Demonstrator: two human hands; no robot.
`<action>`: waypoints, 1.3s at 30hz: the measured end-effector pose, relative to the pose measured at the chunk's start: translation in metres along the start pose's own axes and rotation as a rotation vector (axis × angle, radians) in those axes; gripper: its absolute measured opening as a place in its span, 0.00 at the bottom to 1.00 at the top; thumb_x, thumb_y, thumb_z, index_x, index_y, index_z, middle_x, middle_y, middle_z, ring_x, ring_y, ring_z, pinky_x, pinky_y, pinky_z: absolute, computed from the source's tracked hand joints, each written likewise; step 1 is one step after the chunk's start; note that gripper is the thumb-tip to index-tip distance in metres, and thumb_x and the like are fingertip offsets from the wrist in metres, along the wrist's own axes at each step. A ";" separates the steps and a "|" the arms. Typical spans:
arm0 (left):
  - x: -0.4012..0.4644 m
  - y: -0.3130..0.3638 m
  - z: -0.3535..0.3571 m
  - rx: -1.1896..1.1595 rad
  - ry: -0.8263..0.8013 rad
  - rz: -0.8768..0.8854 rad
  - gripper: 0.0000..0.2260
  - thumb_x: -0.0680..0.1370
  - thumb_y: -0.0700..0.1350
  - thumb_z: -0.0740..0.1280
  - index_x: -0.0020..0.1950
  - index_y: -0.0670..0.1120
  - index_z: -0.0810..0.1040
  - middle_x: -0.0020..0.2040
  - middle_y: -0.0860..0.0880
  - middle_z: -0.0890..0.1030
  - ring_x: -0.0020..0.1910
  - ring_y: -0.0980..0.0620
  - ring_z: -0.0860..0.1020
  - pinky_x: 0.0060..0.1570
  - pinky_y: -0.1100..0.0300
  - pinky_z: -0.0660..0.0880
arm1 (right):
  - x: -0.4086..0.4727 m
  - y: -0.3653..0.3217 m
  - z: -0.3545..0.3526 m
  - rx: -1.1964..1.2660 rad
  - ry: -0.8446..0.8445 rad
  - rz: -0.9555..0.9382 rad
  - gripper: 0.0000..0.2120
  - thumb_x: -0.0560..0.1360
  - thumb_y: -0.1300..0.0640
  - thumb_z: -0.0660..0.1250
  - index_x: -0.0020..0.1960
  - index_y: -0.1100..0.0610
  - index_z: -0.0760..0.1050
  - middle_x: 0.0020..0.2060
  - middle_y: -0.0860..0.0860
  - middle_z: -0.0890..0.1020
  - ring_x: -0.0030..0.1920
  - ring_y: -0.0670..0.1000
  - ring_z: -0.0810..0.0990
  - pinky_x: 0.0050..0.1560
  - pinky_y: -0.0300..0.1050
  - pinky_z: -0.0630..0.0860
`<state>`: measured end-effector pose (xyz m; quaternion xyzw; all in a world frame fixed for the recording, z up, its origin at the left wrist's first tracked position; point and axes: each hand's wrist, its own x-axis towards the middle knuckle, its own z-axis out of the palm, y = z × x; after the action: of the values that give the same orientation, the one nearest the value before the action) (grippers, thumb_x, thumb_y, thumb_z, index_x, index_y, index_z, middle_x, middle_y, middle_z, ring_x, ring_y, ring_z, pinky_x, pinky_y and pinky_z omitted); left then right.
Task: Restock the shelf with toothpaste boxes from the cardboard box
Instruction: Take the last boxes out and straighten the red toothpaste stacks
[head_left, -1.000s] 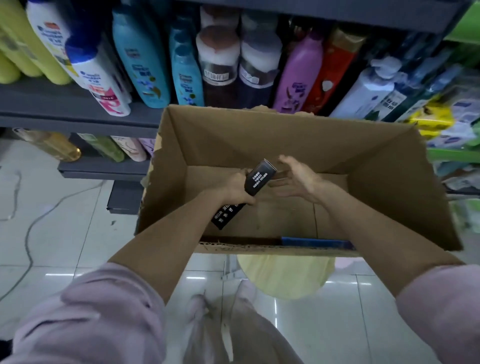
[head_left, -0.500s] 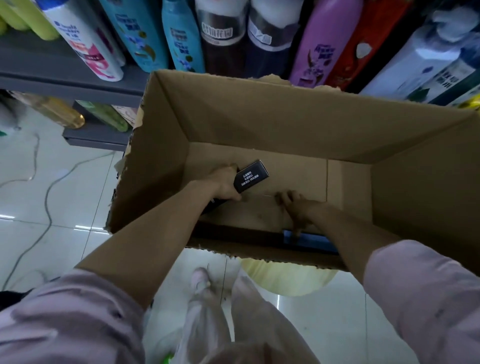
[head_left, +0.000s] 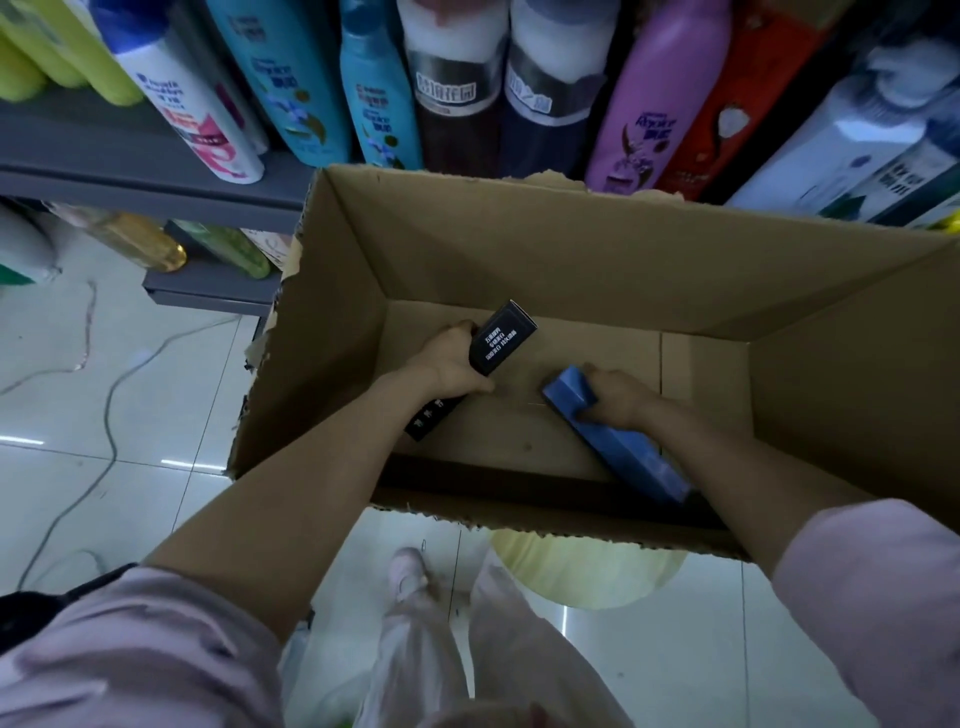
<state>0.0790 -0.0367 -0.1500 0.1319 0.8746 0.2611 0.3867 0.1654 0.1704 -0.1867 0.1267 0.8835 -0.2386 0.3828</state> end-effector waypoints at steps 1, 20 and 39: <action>-0.002 0.001 -0.002 -0.031 0.008 0.007 0.23 0.69 0.40 0.73 0.61 0.41 0.71 0.51 0.48 0.75 0.54 0.48 0.75 0.47 0.62 0.68 | -0.002 -0.005 -0.007 0.137 0.032 -0.035 0.30 0.74 0.55 0.69 0.71 0.61 0.61 0.59 0.58 0.76 0.55 0.57 0.77 0.45 0.40 0.72; -0.123 0.102 -0.119 -0.556 0.388 0.447 0.23 0.68 0.66 0.65 0.57 0.54 0.74 0.55 0.51 0.81 0.55 0.51 0.80 0.61 0.50 0.74 | -0.149 -0.146 -0.117 1.006 0.682 -0.494 0.15 0.74 0.52 0.69 0.56 0.55 0.69 0.44 0.45 0.78 0.44 0.44 0.79 0.46 0.38 0.76; -0.223 0.144 -0.264 0.001 0.511 0.540 0.13 0.74 0.46 0.71 0.54 0.46 0.69 0.51 0.46 0.81 0.44 0.51 0.79 0.47 0.58 0.74 | -0.235 -0.214 -0.217 0.893 0.742 -0.662 0.20 0.69 0.54 0.75 0.56 0.55 0.70 0.42 0.52 0.79 0.30 0.49 0.78 0.28 0.39 0.76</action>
<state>0.0350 -0.1076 0.2155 0.2885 0.8767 0.3779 0.0731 0.1038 0.0907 0.1841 0.0690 0.7652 -0.6269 -0.1292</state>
